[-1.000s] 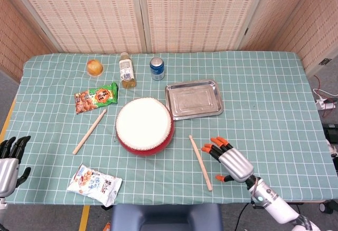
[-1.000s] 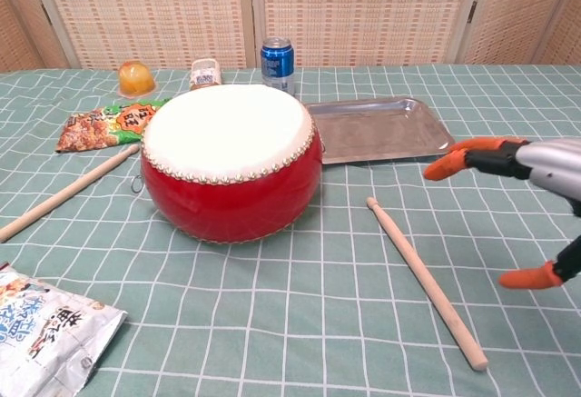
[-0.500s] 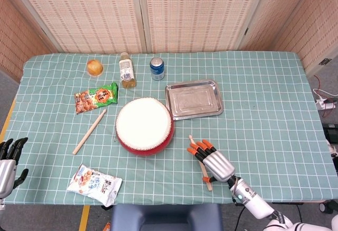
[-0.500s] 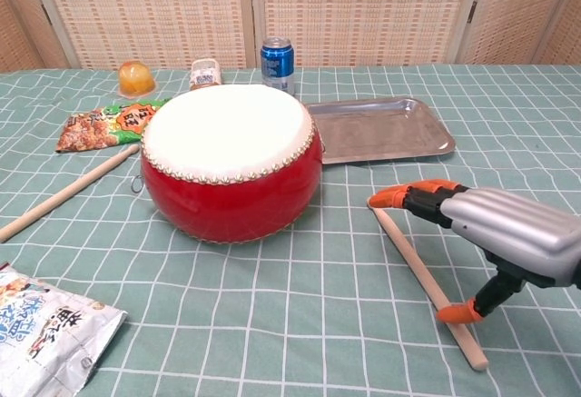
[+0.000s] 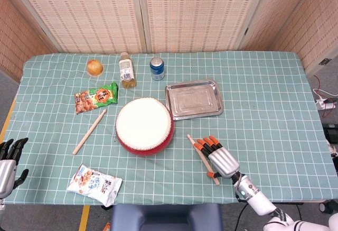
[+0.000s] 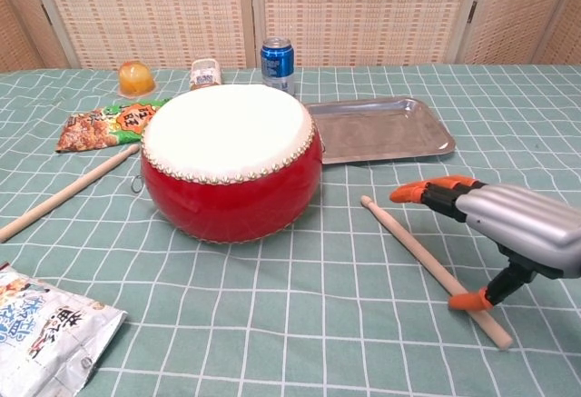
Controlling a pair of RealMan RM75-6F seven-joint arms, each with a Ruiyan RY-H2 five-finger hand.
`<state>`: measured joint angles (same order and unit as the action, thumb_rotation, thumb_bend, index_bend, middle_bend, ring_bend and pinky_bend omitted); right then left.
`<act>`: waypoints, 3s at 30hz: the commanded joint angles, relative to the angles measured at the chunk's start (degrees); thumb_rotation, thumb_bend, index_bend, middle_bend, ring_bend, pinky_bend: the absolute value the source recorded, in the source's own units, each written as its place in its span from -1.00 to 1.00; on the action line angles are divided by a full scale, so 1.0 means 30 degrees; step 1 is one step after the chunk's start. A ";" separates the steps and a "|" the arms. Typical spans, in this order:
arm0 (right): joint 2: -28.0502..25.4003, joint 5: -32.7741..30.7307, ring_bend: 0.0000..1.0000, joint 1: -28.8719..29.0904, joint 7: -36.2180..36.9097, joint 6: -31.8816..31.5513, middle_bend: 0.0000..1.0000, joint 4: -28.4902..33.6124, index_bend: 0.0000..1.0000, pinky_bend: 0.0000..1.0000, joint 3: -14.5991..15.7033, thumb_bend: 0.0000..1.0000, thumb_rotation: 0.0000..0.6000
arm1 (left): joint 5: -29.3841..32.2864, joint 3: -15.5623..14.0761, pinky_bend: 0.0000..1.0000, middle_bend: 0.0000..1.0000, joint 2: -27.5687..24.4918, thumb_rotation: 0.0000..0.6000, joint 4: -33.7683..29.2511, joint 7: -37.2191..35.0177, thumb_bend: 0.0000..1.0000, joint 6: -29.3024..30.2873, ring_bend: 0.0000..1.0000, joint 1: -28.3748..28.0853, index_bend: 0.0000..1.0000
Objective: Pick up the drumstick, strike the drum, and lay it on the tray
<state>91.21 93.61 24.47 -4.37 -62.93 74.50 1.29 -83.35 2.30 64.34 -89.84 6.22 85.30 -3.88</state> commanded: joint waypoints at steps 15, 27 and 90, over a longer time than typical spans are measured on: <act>-0.1143 -0.2945 -1.00 0.0001 -0.0444 0.0328 -0.93 -0.1575 -0.84 -1.00 -0.1547 -0.92 1.00 | 0.0127 0.0015 -0.86 -0.79 -0.0022 1.00 -0.0095 0.0269 -0.47 -0.0174 -0.93 -0.0031 -0.85; -0.2976 -0.0820 -1.00 0.1055 0.3683 0.0935 -0.92 0.2920 -0.25 -1.00 -0.0601 -0.76 1.00 | 0.0139 0.0002 -0.86 -0.79 -0.0068 1.00 -0.0172 0.0248 -0.47 -0.0107 -0.93 0.0048 -0.85; -0.2527 -0.2059 -0.98 0.1205 1.6324 -0.1697 -0.74 0.1536 0.22 -0.95 -0.1997 -0.23 1.00 | -0.0351 -0.0269 -0.87 -0.80 -0.0173 1.00 0.0303 -0.0948 -0.47 0.0208 -0.93 0.0520 -0.85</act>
<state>86.99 88.61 29.55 25.42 -63.83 77.60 -1.59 -84.30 1.53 63.90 -88.81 3.30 85.90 -2.30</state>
